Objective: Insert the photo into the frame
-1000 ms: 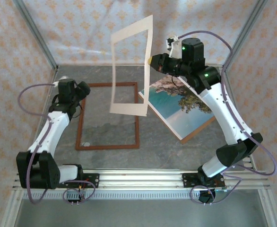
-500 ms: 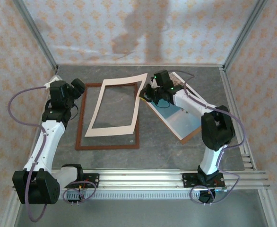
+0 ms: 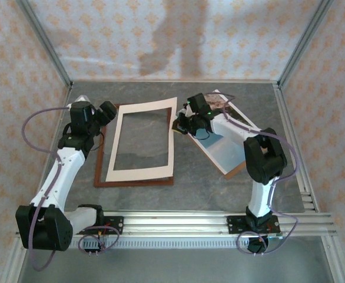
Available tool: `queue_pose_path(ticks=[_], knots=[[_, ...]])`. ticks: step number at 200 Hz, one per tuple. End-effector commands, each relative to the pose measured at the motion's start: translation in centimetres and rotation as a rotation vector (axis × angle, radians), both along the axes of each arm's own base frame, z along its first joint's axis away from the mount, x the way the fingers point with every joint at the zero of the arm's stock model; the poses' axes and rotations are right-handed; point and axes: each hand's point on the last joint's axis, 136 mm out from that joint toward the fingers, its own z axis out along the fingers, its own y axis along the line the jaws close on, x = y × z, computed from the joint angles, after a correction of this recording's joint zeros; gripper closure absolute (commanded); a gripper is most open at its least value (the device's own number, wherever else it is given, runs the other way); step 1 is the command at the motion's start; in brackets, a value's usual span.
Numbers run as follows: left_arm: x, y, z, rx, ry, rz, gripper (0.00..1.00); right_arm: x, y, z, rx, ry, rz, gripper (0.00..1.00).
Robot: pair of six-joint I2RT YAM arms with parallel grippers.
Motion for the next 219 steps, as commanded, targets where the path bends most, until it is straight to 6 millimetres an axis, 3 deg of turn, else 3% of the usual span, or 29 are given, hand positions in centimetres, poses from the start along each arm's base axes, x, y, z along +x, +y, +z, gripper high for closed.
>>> queue_pose_path(ticks=[1, 154, 219], knots=[[0.1, -1.3, -0.1, -0.008, -0.005, -0.064, 0.14, -0.8, 0.2, -0.7, -0.033, 0.004, 0.046, 1.0], [0.3, -3.4, -1.2, -0.025, 0.019, -0.144, 0.14, 2.8, 2.7, -2.4, -0.067, -0.046, 0.024, 1.0], [0.5, -3.9, -1.7, -0.027, 0.033, -0.158, 0.14, 2.7, 3.9, -3.4, -0.074, -0.033, 0.027, 1.0]])
